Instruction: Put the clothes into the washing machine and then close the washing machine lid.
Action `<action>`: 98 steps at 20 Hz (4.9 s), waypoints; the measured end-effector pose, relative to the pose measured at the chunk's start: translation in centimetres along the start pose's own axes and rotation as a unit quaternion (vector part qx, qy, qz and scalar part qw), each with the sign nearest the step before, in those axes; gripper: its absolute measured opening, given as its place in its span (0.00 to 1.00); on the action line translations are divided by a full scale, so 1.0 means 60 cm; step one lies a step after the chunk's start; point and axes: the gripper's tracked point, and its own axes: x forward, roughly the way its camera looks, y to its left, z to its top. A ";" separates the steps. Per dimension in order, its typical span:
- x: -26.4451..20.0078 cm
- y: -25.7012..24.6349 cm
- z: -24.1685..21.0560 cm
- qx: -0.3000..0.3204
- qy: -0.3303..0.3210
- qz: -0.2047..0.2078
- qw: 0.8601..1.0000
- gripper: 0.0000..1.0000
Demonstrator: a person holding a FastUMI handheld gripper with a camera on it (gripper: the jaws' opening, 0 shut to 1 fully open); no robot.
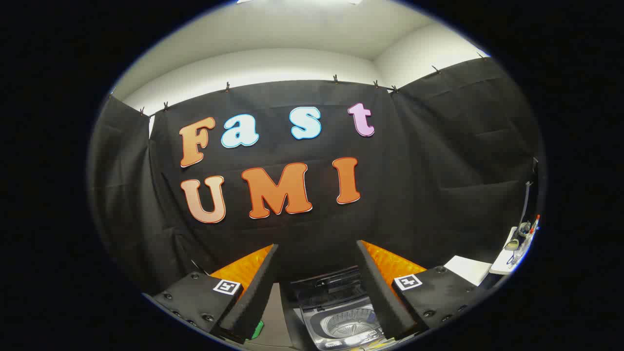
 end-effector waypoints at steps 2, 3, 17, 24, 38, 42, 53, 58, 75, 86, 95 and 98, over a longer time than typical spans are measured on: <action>-0.004 -0.001 0.003 0.000 0.000 0.000 1.000 0.99; -0.003 -0.002 0.004 -0.001 0.000 -0.001 1.000 0.99; 0.004 0.025 -0.015 -0.006 0.014 0.014 1.000 0.99; 0.011 0.067 -0.055 -0.002 0.041 0.036 0.998 0.99; 0.037 0.295 -0.208 -0.017 0.134 0.157 0.978 0.99; 0.023 0.346 -0.263 -0.022 0.175 0.192 0.965 0.99; 0.003 0.442 -0.410 -0.039 0.275 0.249 0.928 0.99; 0.010 0.443 -0.498 -0.062 0.327 0.237 0.913 0.99; 0.009 0.452 -0.555 -0.081 0.340 0.234 0.907 0.81; 0.017 0.452 -0.552 -0.037 0.353 0.314 0.881 0.22; 0.066 0.376 -0.418 0.026 0.294 0.333 0.896 0.14; 0.098 0.319 -0.352 0.026 0.269 0.340 0.901 0.15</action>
